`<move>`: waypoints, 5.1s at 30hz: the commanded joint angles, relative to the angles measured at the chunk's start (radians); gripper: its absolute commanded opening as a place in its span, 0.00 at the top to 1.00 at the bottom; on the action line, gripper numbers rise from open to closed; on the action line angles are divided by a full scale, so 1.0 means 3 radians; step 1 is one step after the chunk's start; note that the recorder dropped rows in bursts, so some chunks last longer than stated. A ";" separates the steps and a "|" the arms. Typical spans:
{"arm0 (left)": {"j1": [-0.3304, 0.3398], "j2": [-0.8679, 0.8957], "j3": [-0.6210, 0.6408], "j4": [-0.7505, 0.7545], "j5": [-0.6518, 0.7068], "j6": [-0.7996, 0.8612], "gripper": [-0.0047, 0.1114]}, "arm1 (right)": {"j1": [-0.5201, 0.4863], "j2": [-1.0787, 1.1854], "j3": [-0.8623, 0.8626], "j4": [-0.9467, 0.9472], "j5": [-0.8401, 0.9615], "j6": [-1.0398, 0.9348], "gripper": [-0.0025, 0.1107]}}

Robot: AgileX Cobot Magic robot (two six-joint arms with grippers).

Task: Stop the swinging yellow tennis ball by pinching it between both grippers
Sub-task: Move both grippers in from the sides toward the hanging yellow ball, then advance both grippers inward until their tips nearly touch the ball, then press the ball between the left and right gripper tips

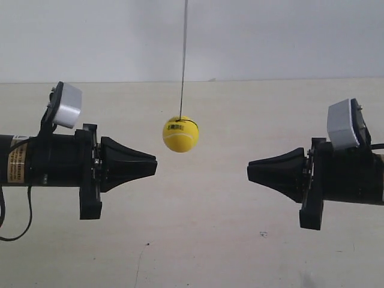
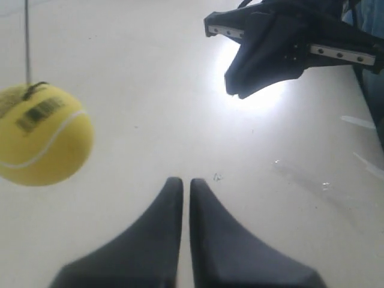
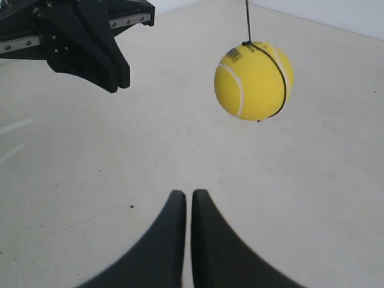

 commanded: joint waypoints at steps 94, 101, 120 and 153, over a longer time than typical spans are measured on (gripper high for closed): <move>-0.0217 0.0374 -0.0249 -0.0053 -0.0119 0.0225 0.92 | 0.0389 0.0506 -0.0669 -0.0022 0.0312 0.0211 0.98; -0.0389 0.0374 -0.0249 -0.0063 -0.0053 0.0241 0.92 | 0.0389 0.0506 -0.0669 -0.0059 0.0231 0.0239 0.98; -0.0436 0.0374 -0.0249 -0.0202 0.0093 0.0292 0.92 | 0.0389 0.0506 -0.0669 -0.0086 0.0134 0.0272 0.98; -0.0436 0.0374 -0.0249 -0.0202 0.0099 0.0291 0.92 | 0.0389 0.0506 -0.0669 -0.0086 0.0134 0.0281 0.98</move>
